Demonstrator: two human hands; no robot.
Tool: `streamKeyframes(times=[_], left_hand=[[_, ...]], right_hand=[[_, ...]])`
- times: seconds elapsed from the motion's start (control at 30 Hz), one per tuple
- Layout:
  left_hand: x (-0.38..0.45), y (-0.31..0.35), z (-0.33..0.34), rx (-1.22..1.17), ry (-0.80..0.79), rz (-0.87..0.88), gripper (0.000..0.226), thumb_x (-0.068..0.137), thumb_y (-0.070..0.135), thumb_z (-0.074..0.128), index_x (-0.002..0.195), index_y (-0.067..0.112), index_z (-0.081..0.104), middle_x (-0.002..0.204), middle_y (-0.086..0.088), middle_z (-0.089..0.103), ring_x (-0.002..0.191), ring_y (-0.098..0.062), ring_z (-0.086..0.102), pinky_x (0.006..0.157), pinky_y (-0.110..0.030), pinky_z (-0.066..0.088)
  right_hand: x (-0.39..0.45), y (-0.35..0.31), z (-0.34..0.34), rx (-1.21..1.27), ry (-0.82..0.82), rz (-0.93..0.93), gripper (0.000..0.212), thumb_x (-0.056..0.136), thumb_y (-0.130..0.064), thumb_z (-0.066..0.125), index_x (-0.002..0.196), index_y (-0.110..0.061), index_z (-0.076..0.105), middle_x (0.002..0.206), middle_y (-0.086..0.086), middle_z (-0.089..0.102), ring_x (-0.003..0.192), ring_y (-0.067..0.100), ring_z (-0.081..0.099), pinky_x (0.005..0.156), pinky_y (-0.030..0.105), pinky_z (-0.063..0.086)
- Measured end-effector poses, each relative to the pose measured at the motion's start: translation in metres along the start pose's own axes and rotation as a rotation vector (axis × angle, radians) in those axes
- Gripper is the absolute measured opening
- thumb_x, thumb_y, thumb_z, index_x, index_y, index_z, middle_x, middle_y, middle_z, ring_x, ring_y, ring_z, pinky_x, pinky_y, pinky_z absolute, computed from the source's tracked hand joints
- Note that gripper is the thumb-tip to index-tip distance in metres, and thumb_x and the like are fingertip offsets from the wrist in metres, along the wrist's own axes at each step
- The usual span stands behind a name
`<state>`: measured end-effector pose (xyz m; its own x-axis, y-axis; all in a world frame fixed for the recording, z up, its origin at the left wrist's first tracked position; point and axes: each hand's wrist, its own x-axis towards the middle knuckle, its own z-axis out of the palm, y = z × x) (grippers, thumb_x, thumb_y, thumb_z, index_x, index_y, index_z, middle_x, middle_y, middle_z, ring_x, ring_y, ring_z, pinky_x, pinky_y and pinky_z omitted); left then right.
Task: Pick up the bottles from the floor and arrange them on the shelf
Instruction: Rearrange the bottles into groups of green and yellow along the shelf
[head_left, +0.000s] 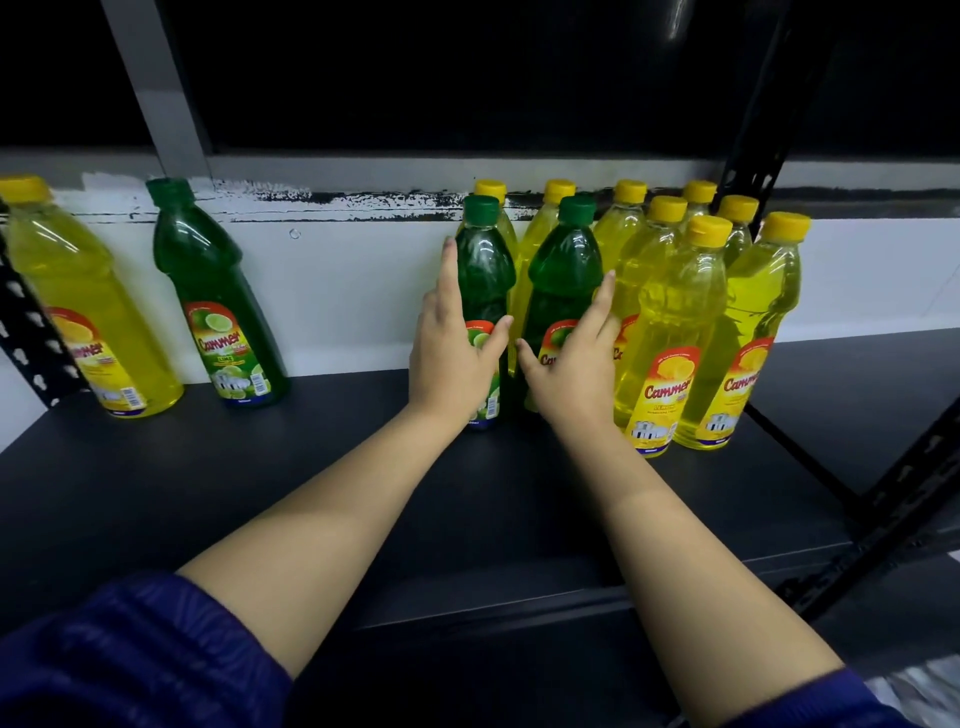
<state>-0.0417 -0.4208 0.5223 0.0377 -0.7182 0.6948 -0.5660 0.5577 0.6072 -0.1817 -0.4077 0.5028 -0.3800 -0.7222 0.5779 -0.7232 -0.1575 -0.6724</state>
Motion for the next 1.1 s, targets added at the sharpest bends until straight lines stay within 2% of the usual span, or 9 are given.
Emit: streamKeyframes(times=[0.13, 0.23, 0.37, 0.57, 0.7, 0.8, 0.87, 0.97, 1.1], left_hand=[[-0.006, -0.011, -0.03, -0.022, -0.008, 0.008, 0.099, 0.094, 0.038, 0.074, 0.165, 0.031, 0.006, 0.149, -0.002, 0.048, 0.123, 0.005, 0.042, 0.098, -0.022, 0.043], [-0.014, -0.023, -0.061, -0.031, -0.006, 0.002, 0.1, 0.094, 0.039, 0.074, 0.164, 0.036, 0.003, 0.153, 0.001, 0.045, 0.133, -0.002, 0.046, 0.103, -0.027, 0.047], [-0.026, -0.04, -0.105, -0.021, 0.029, -0.012, 0.102, 0.093, 0.033, 0.076, 0.164, 0.038, 0.003, 0.158, 0.003, 0.042, 0.142, -0.01, 0.047, 0.113, -0.032, 0.045], [-0.038, -0.071, -0.166, 0.019, 0.085, -0.053, 0.105, 0.092, 0.03, 0.077, 0.164, 0.038, 0.001, 0.166, 0.001, 0.034, 0.149, -0.016, 0.041, 0.119, -0.044, 0.041], [-0.044, -0.084, -0.195, 0.06, 0.147, -0.082, 0.105, 0.093, 0.027, 0.075, 0.165, 0.033, 0.0, 0.17, 0.006, 0.023, 0.155, -0.012, 0.028, 0.124, -0.041, 0.034], [-0.049, -0.09, -0.204, 0.106, 0.204, -0.161, 0.114, 0.086, 0.026, 0.081, 0.165, 0.029, -0.002, 0.171, 0.006, 0.019, 0.156, -0.012, 0.024, 0.124, -0.034, 0.031], [-0.055, -0.096, -0.204, 0.192, 0.211, -0.247, 0.12, 0.08, 0.035, 0.086, 0.165, 0.024, 0.003, 0.169, -0.001, 0.026, 0.154, -0.015, 0.029, 0.12, -0.027, 0.032], [-0.06, -0.107, -0.205, 0.225, 0.178, -0.323, 0.11, 0.077, 0.048, 0.085, 0.16, 0.017, 0.019, 0.155, -0.005, 0.047, 0.141, -0.022, 0.048, 0.113, -0.04, 0.046], [-0.053, -0.113, -0.211, 0.246, 0.173, -0.36, 0.106, 0.076, 0.049, 0.085, 0.157, 0.016, 0.023, 0.15, -0.005, 0.052, 0.136, -0.024, 0.053, 0.109, -0.043, 0.049]], right_hand=[[-0.003, -0.005, 0.002, -0.05, -0.052, -0.015, 0.121, 0.083, -0.044, 0.086, 0.167, -0.007, 0.007, 0.152, 0.018, 0.035, 0.139, 0.037, 0.045, 0.108, 0.045, 0.046], [-0.012, -0.017, 0.009, -0.061, -0.077, -0.067, 0.115, 0.08, -0.046, 0.086, 0.162, 0.0, 0.019, 0.148, 0.018, 0.037, 0.138, 0.039, 0.043, 0.108, 0.047, 0.047], [-0.03, -0.038, 0.025, 0.045, -0.098, -0.125, 0.102, 0.086, -0.051, 0.081, 0.156, 0.0, 0.027, 0.146, 0.018, 0.042, 0.137, 0.037, 0.046, 0.11, 0.047, 0.046], [-0.057, -0.081, 0.058, 0.253, -0.222, -0.104, 0.096, 0.086, -0.059, 0.073, 0.154, -0.016, 0.02, 0.143, 0.007, 0.059, 0.128, 0.029, 0.062, 0.103, 0.046, 0.054], [-0.071, -0.109, 0.076, 0.324, -0.274, -0.124, 0.09, 0.088, -0.047, 0.08, 0.152, -0.016, 0.025, 0.138, 0.002, 0.058, 0.122, 0.022, 0.063, 0.1, 0.038, 0.053], [-0.081, -0.126, 0.088, 0.34, -0.3, -0.129, 0.088, 0.087, -0.047, 0.079, 0.151, -0.017, 0.027, 0.133, 0.0, 0.06, 0.116, 0.024, 0.065, 0.097, 0.043, 0.056], [-0.086, -0.135, 0.096, 0.348, -0.318, -0.13, 0.088, 0.087, -0.049, 0.078, 0.151, -0.019, 0.025, 0.132, 0.0, 0.061, 0.115, 0.026, 0.067, 0.095, 0.045, 0.057], [-0.089, -0.144, 0.104, 0.345, -0.324, -0.143, 0.089, 0.09, -0.047, 0.077, 0.153, -0.017, 0.022, 0.135, 0.0, 0.059, 0.116, 0.027, 0.065, 0.092, 0.039, 0.054], [-0.089, -0.148, 0.111, 0.348, -0.321, -0.153, 0.09, 0.091, -0.046, 0.077, 0.154, -0.014, 0.022, 0.14, 0.005, 0.057, 0.118, 0.026, 0.064, 0.089, 0.036, 0.051]])
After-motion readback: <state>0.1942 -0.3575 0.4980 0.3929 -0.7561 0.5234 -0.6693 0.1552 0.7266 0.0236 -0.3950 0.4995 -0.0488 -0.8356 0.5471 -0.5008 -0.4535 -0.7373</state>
